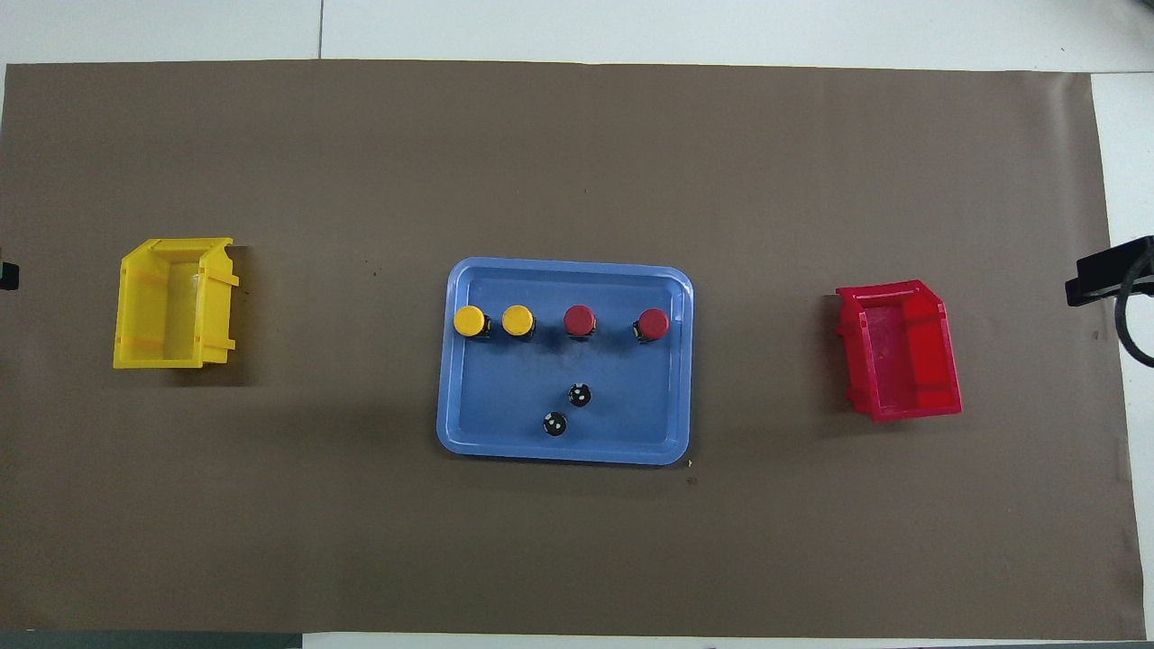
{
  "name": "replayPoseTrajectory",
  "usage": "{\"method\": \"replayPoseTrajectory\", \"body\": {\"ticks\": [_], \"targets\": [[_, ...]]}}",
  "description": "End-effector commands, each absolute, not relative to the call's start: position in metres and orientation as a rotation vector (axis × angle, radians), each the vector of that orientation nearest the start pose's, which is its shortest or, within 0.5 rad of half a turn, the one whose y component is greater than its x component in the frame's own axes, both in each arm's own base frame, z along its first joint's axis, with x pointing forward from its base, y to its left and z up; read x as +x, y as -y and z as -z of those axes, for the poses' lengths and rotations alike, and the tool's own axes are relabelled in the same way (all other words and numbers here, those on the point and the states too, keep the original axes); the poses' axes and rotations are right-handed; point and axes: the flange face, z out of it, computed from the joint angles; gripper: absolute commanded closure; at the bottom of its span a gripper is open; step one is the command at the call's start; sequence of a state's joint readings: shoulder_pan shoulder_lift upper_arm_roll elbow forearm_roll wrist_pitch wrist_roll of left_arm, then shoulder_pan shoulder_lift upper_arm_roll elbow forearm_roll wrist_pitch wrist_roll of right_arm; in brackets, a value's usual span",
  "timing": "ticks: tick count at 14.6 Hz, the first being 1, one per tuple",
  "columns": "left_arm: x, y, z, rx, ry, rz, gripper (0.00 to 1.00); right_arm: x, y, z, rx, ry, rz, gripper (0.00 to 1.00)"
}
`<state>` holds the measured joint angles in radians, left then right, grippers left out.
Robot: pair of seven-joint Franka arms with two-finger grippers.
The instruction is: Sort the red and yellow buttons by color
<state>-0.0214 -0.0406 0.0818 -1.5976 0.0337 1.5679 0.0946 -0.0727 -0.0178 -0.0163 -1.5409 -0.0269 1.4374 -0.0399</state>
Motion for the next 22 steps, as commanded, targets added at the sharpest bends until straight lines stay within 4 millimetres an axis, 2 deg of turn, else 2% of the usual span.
{"method": "replayPoseTrajectory", "body": {"ticks": [1, 5, 7, 12, 15, 16, 17, 19, 21, 22], "targets": [[0.531, -0.038, -0.636, -3.094, -0.066, 0.001, 0.0, 0.53, 0.053, -0.638, -3.154, -0.065, -0.106, 0.0], [0.532, -0.038, -0.635, -3.094, -0.066, -0.001, 0.0, 0.531, 0.053, -0.638, -3.153, -0.063, -0.099, 0.0], [0.532, -0.038, -0.635, -3.094, -0.066, -0.001, 0.0, 0.536, 0.053, -0.64, -3.157, -0.064, -0.039, 0.0], [0.532, -0.038, -0.635, -3.094, -0.066, -0.001, 0.0, 0.536, 0.052, -0.639, -3.161, -0.048, -0.046, 0.0], [0.532, -0.038, -0.635, -3.094, -0.066, -0.001, 0.0, 0.542, 0.031, -0.644, -3.156, -0.026, -0.059, 0.0], [0.532, -0.038, -0.635, -3.094, -0.066, -0.001, 0.0, 0.545, 0.019, -0.646, -3.157, -0.058, -0.066, 0.0], [0.532, -0.038, -0.635, -3.094, -0.066, -0.001, 0.0, 0.546, -0.005, -0.65, -3.16, -0.075, -0.062, 0.0], [0.532, -0.038, -0.635, -3.094, -0.066, -0.001, 0.0, 0.555, -0.054, -0.638, -3.164, -0.099, -0.085, 0.0], [0.532, -0.038, -0.635, -3.094, -0.066, -0.001, 0.0, 0.574, -0.11, -0.629, -3.123, -0.115, -0.067, 0.0], [0.531, -0.038, -0.636, -3.094, -0.066, 0.001, 0.0, 0.586, -0.146, -0.612, -3.108, -0.152, -0.029, 0.0]]}}
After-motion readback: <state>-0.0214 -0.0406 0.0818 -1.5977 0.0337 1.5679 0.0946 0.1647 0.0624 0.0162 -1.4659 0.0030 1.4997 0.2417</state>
